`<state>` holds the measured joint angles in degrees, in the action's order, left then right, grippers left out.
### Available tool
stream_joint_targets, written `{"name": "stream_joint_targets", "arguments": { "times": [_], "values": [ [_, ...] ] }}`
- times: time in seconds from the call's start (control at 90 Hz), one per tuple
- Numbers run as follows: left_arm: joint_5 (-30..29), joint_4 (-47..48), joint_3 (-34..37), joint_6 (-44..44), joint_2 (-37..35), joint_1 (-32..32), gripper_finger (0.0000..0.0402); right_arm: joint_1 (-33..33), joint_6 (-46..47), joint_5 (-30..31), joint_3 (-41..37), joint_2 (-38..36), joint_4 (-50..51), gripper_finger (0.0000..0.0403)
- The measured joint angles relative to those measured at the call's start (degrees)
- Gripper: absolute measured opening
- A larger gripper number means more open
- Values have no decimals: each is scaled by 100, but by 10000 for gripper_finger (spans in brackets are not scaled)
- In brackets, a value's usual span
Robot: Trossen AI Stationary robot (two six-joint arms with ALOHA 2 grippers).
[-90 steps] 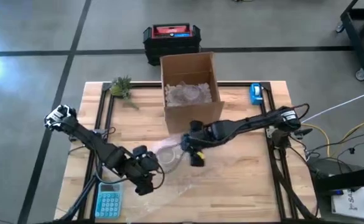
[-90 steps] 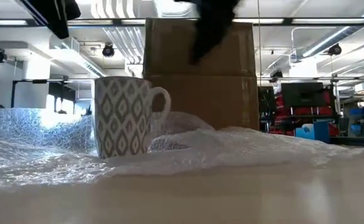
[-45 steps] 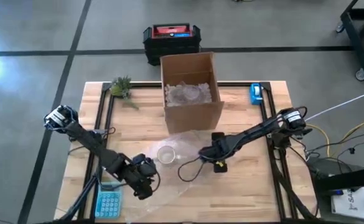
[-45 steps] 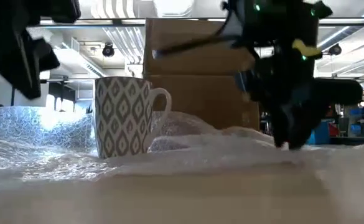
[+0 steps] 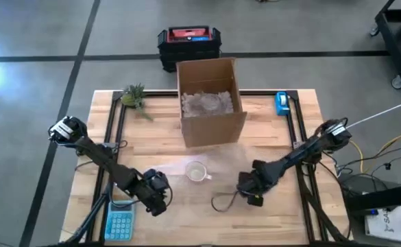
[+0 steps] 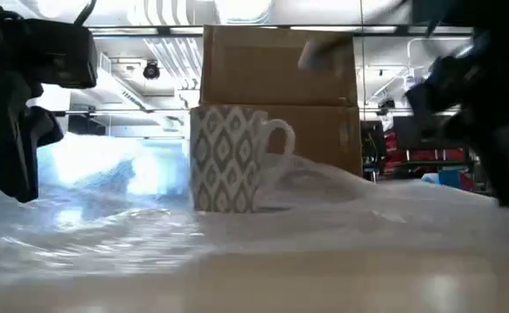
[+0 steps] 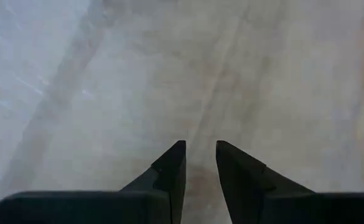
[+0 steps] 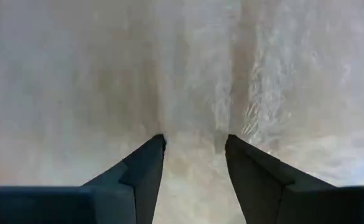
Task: Wrap mug
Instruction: Wrap the gray mug with the bubble wrap
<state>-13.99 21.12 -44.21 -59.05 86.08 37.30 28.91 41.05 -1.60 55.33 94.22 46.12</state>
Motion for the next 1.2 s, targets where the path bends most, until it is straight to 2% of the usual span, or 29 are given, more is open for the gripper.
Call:
{"name": "stream_joint_targets", "arguments": {
  "times": [0.167,0.289,0.367,0.533,0.667,0.811,0.911,1.056,1.2],
  "values": [
    [1,-21,-4,44,-7,0,75,328,-209,-810,122,-316,-5,143],
    [115,-17,-4,44,-126,-22,75,346,-334,-752,206,-749,23,134],
    [148,-24,-4,44,-344,-28,75,321,-430,-335,214,-1092,43,128],
    [-156,-61,-4,48,-966,-37,75,222,-466,1165,118,-1716,224,115],
    [-785,-141,-13,119,-1335,-37,74,-96,126,1420,-102,-2043,741,111],
    [-1426,-244,-13,312,-1364,-39,74,-412,970,1067,-816,-2417,817,138],
    [-1600,-315,-13,312,-1224,-52,74,-486,1571,735,-1452,-2657,540,169],
    [-1613,-552,-13,357,-889,-91,74,-492,2294,604,-2330,-2940,-366,209],
    [-1612,-692,-13,542,-522,-161,74,-494,2436,608,-3055,-2961,-1614,230]
  ]
}}
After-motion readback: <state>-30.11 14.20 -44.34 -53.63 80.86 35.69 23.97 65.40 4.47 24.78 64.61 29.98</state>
